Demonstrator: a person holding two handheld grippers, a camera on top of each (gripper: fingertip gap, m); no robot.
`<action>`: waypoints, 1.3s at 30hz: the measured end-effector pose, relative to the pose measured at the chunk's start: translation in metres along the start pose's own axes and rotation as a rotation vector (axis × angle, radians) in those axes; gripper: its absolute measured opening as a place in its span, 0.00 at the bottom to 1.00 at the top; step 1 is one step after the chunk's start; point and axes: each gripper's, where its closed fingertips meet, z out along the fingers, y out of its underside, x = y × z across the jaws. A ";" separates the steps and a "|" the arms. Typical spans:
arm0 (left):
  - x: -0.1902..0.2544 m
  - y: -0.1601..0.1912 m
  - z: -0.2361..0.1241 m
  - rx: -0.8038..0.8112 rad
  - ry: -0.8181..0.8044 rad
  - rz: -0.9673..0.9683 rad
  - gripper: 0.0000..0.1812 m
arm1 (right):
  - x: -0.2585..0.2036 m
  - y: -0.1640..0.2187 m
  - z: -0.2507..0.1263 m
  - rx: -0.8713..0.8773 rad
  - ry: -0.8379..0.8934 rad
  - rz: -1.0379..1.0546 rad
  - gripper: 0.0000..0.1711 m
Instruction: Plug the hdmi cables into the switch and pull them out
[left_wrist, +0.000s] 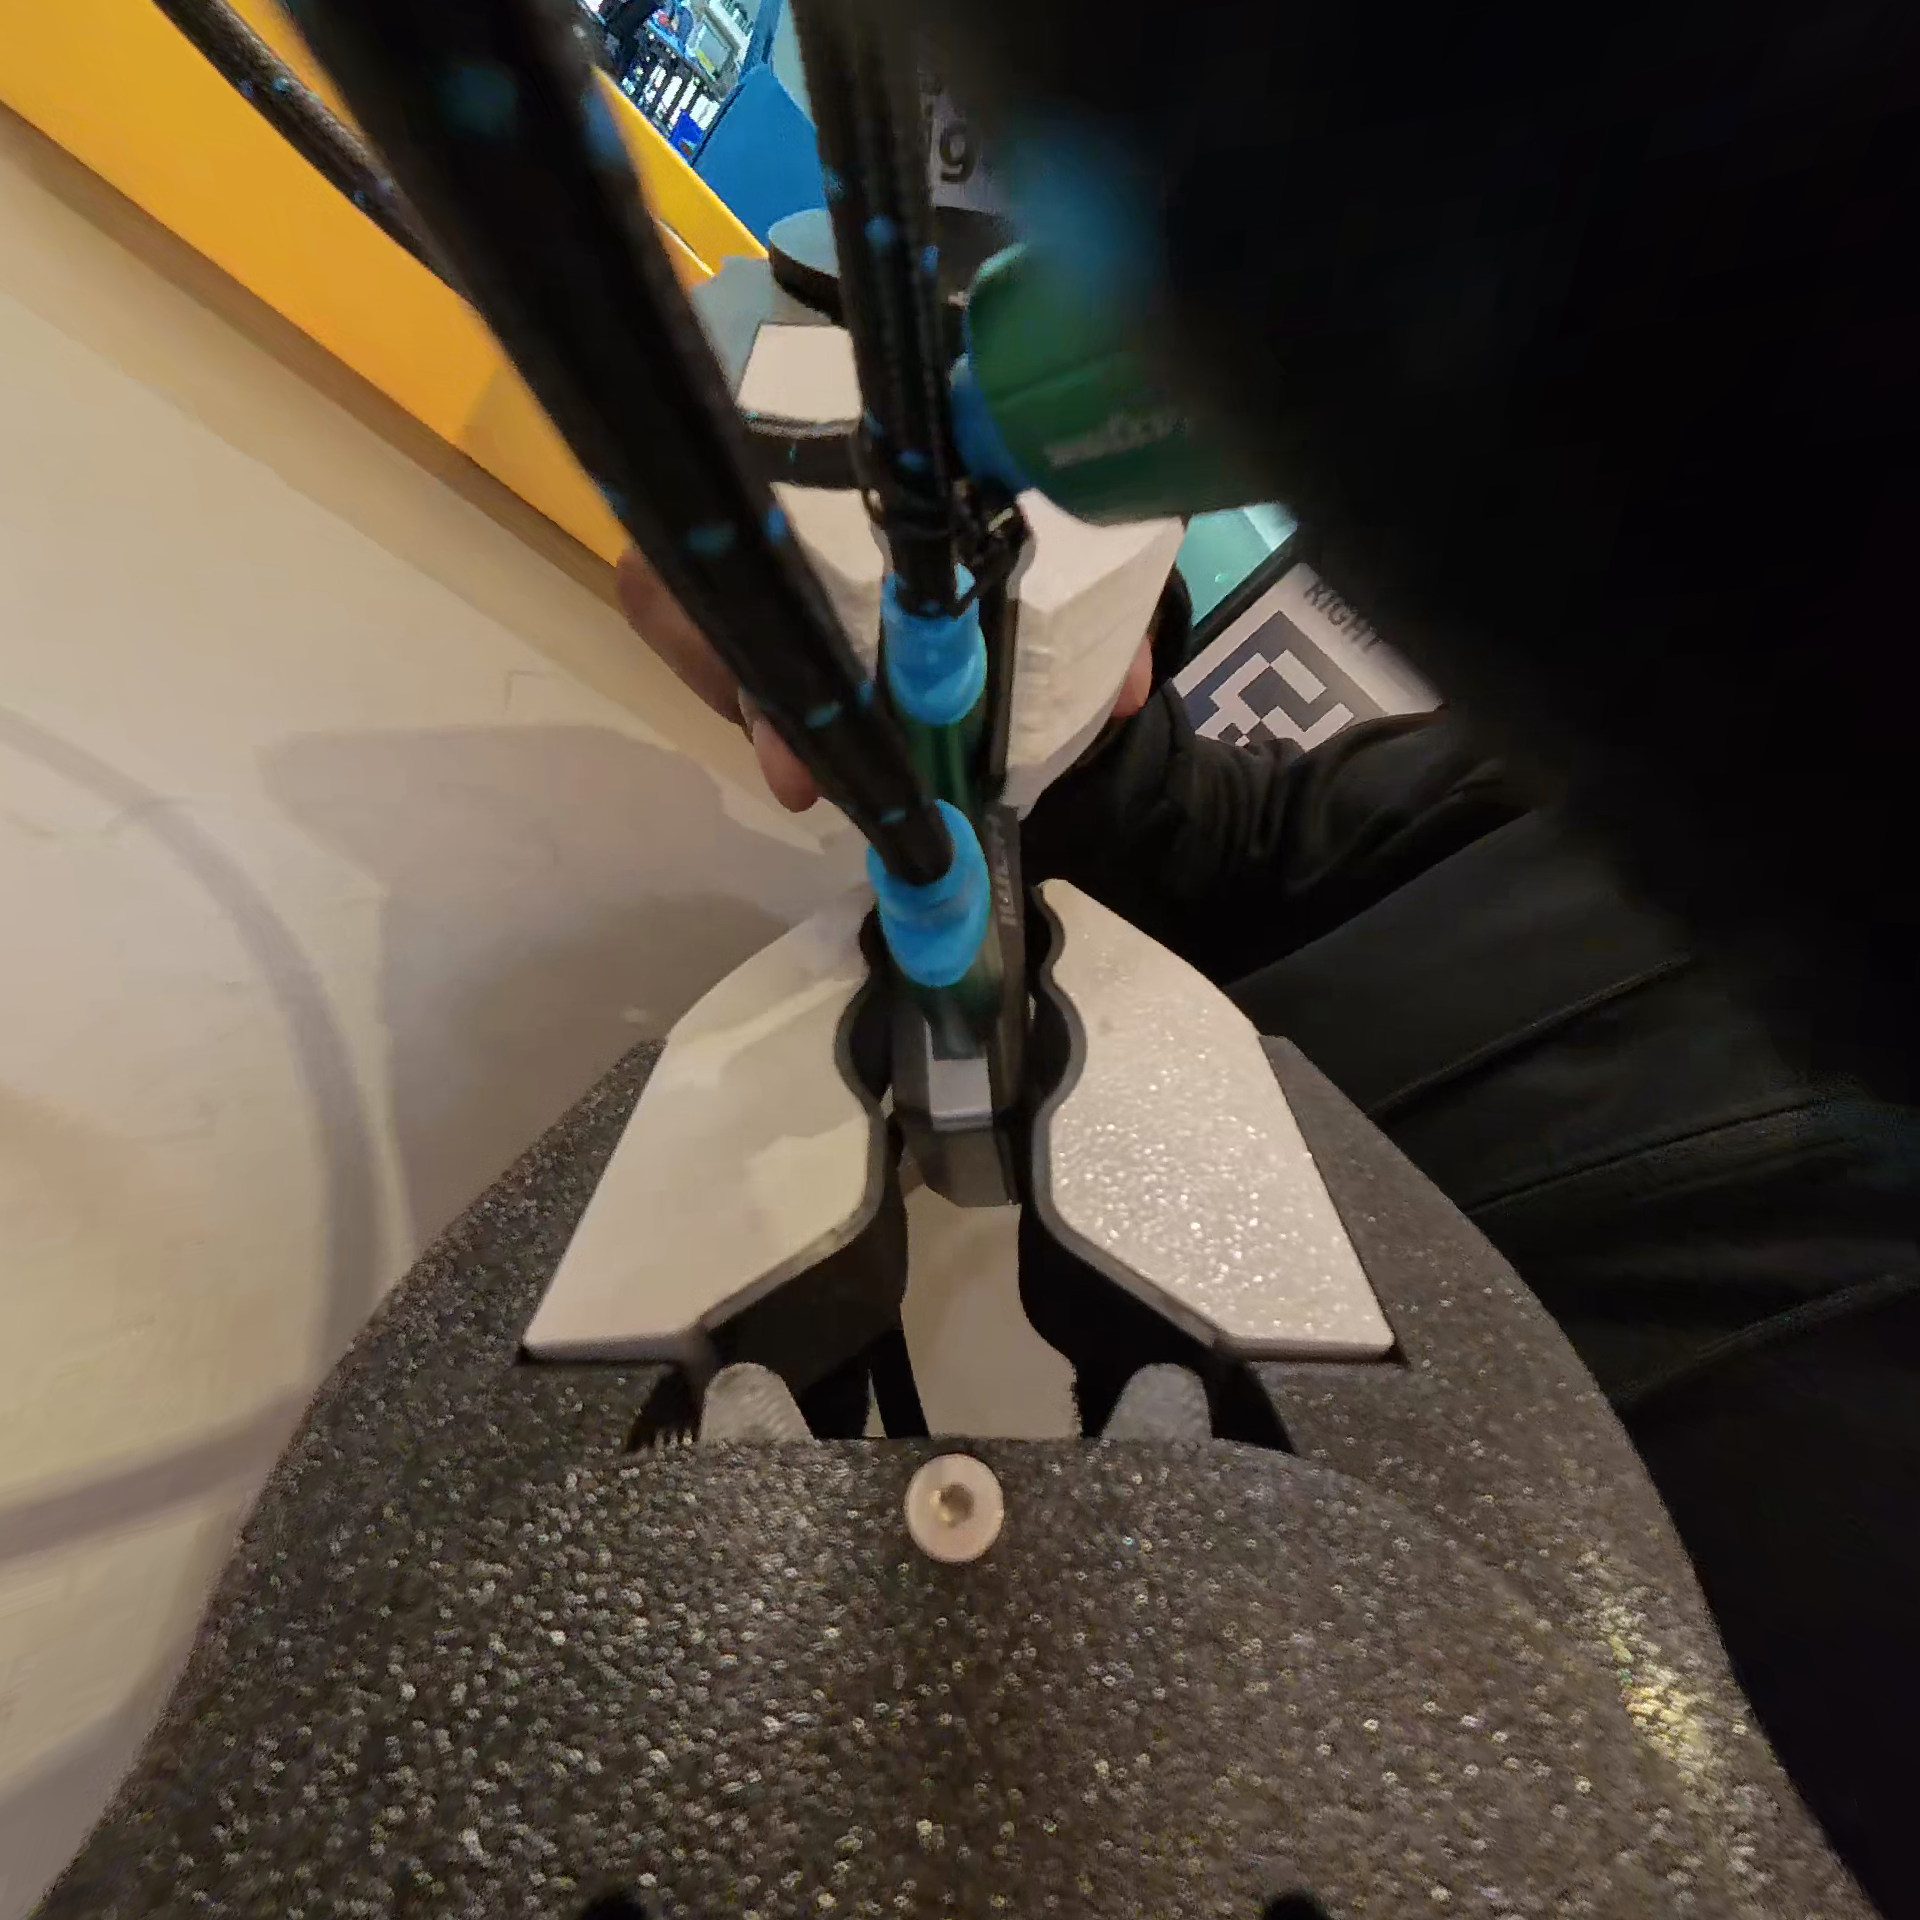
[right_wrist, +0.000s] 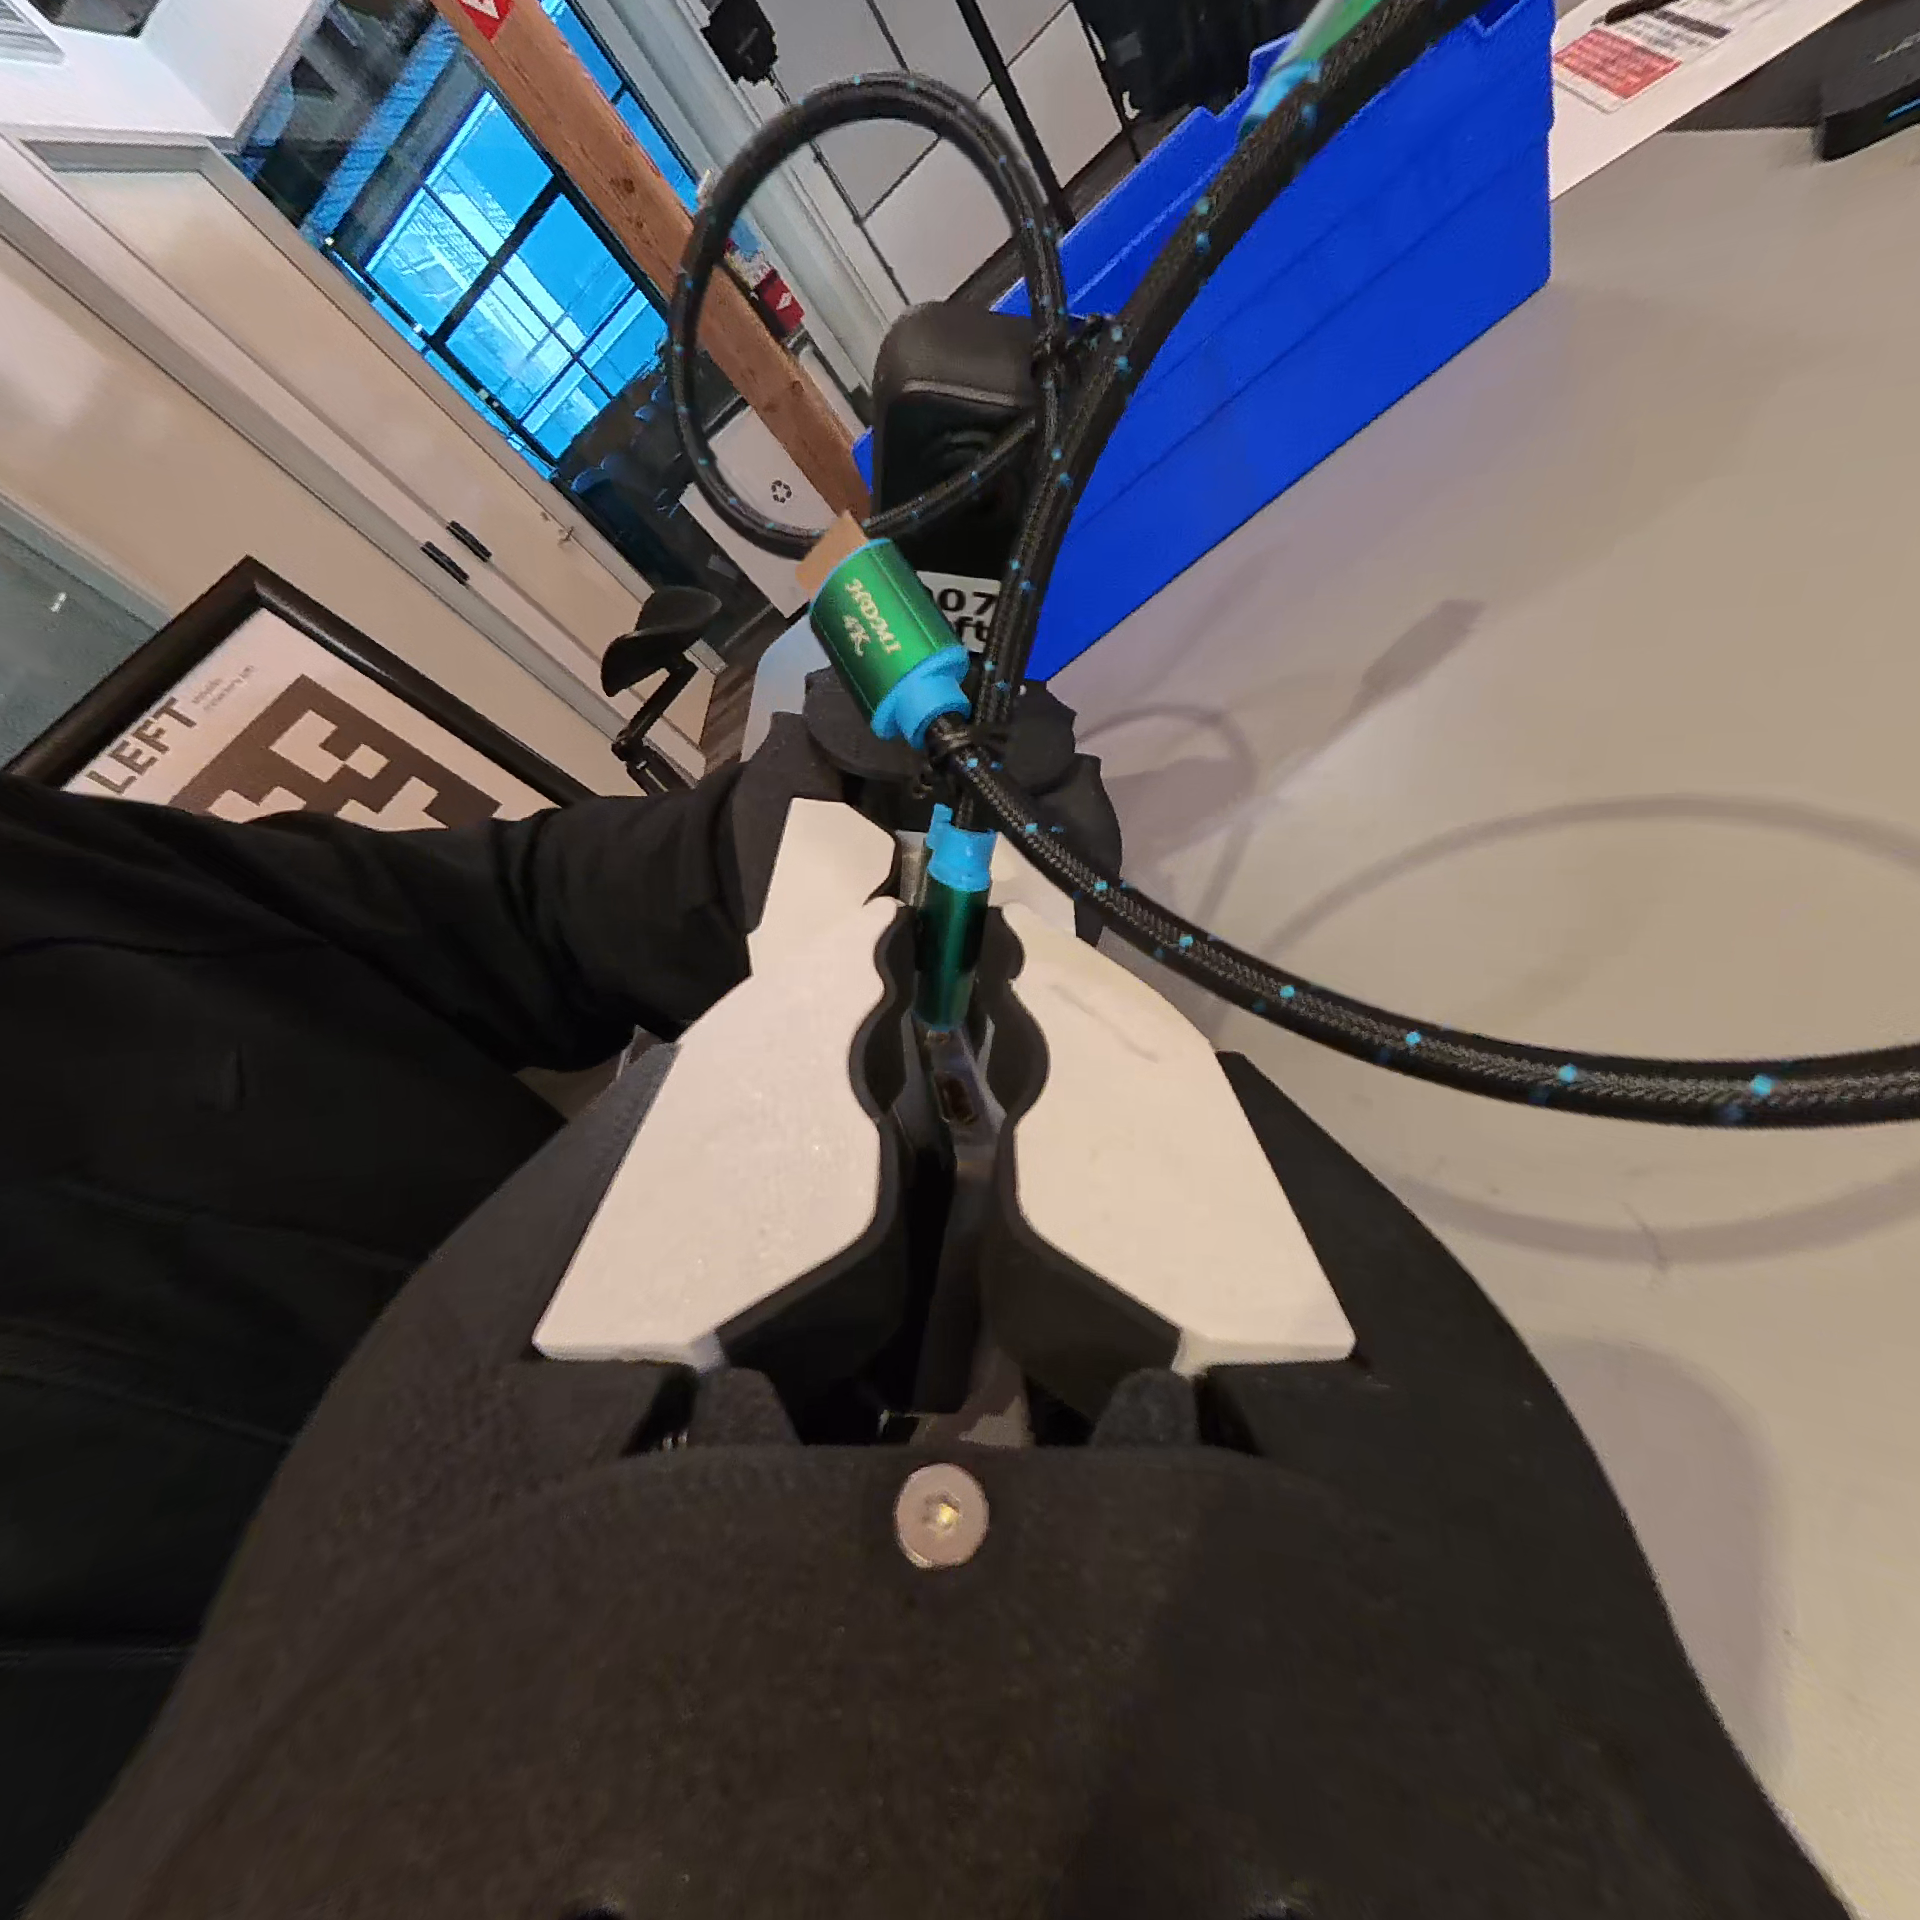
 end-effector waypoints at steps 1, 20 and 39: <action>0.000 0.000 -0.001 -0.001 0.000 -0.006 0.13 | 0.001 0.000 0.001 0.001 0.000 0.008 0.06; -0.011 -0.008 -0.007 0.052 -0.035 -0.077 0.13 | 0.016 -0.009 0.004 0.072 0.045 0.108 0.06; -0.039 -0.014 -0.044 0.063 -0.203 -0.023 0.13 | 0.011 -0.030 -0.217 -0.009 0.540 -0.016 0.07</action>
